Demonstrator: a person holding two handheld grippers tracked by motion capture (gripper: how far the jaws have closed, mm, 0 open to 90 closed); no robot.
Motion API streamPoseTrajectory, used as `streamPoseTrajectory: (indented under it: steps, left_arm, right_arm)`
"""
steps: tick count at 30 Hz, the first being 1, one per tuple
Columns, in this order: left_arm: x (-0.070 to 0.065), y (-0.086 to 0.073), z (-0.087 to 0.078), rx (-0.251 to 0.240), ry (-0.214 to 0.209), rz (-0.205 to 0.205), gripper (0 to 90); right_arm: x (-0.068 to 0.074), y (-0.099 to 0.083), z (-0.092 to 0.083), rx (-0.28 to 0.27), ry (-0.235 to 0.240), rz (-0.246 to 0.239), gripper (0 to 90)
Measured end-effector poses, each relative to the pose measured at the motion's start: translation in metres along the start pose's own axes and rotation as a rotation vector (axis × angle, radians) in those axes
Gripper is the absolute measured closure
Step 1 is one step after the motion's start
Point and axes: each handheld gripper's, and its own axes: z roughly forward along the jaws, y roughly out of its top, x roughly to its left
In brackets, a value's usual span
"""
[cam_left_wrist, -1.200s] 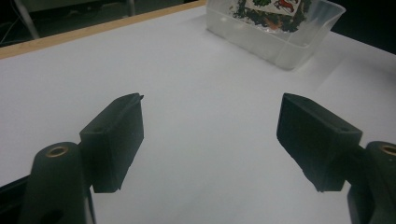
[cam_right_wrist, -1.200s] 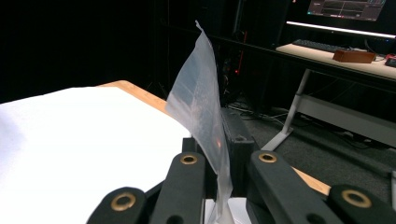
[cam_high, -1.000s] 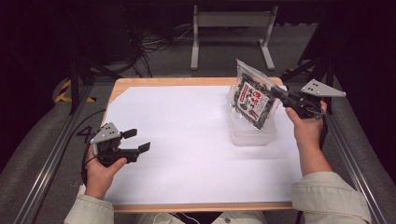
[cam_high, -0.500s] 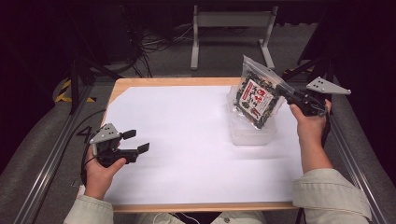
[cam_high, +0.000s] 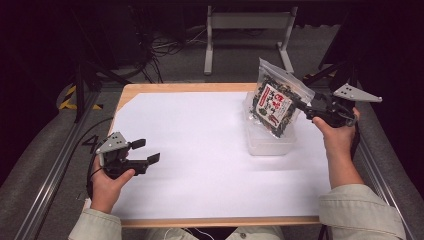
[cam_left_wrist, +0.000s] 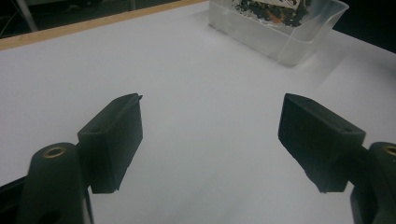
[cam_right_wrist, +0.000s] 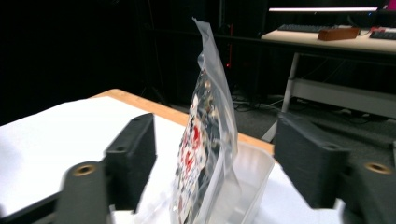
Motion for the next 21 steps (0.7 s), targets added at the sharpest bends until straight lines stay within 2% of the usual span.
streamPoseTrajectory:
  steps: [5,10,11,14,18,21]
  left_arm:
    - [-0.001,0.001,0.0,0.001,-0.002,0.005,22.7]
    - [-0.004,-0.002,-0.001,0.003,-0.003,0.004,22.5]
    - [-0.004,-0.002,-0.003,0.004,0.0,0.014,22.5]
    - [-0.005,-0.003,-0.005,-0.002,-0.004,0.016,22.4]
    - [-0.007,-0.005,-0.009,-0.015,-0.013,0.004,22.1]
    - [-0.009,-0.006,-0.01,-0.015,-0.019,0.003,21.8]
  right_arm:
    - [-0.001,0.0,-0.013,0.02,-0.008,0.003,22.8]
    - [0.001,0.001,-0.023,0.022,0.005,0.0,21.9]
    - [0.002,0.002,-0.025,0.022,0.011,-0.004,21.6]
    - [0.008,0.003,-0.033,0.022,0.031,-0.011,20.6]
    - [0.02,0.002,-0.041,0.042,0.049,-0.049,20.6]
    - [0.026,0.001,-0.045,0.046,0.071,-0.05,20.6]
